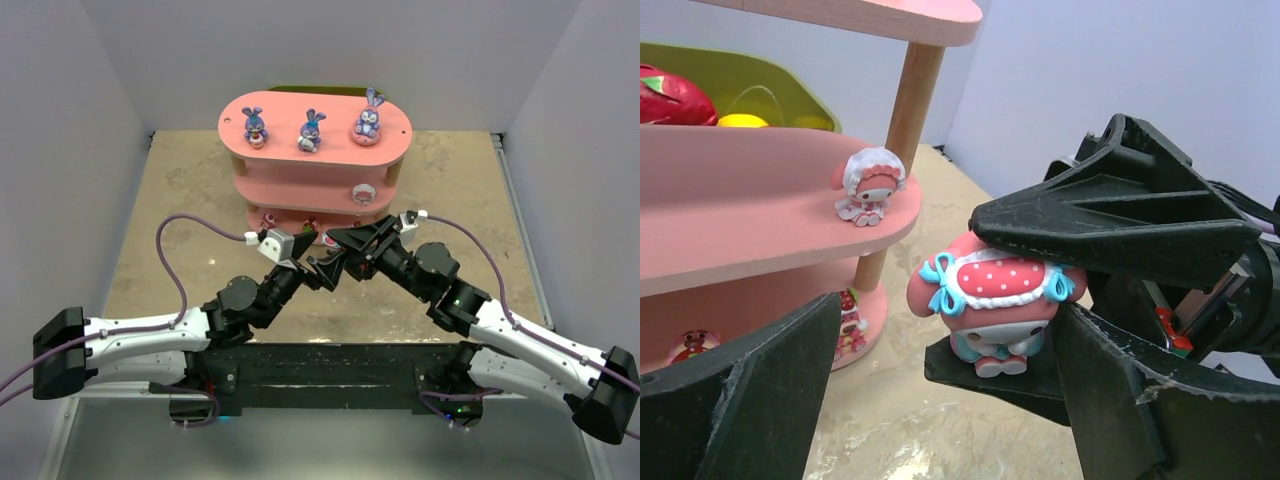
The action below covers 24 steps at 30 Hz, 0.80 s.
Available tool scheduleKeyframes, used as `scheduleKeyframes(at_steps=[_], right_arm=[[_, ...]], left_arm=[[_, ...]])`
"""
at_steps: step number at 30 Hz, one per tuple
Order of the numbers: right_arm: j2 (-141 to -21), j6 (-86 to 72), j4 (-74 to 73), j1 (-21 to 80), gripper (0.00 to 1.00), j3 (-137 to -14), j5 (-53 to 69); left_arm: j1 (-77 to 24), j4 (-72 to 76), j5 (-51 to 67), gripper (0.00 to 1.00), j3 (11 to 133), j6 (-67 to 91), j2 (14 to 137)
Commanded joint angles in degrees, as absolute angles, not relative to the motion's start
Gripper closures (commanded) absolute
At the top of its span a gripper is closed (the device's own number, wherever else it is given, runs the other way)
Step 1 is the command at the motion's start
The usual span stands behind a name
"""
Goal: Place and organize the plastic toys onto the shelf
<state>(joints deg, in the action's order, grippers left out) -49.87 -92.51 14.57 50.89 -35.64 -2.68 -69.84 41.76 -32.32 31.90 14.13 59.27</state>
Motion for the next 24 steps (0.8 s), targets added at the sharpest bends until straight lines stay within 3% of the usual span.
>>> scheduleKeyframes(at_steps=[1,8,24], right_arm=[[-49.7,-93.6,17.4,50.7,0.65,-36.1,-1.7],[-50.7,-93.6,17.9,50.7,0.65,-36.2,-1.3],[-50.9,-93.8,17.8,50.6,0.65,-35.4,-1.5]], left_arm=[[-70.0,50.2,-34.9,0.10,30.9,13.3,57.7],[-70.1,50.9,-34.3,0.00,30.9,12.5,58.5],[-70.1,55.5,-28.3,0.00,30.3,8.9,60.1]])
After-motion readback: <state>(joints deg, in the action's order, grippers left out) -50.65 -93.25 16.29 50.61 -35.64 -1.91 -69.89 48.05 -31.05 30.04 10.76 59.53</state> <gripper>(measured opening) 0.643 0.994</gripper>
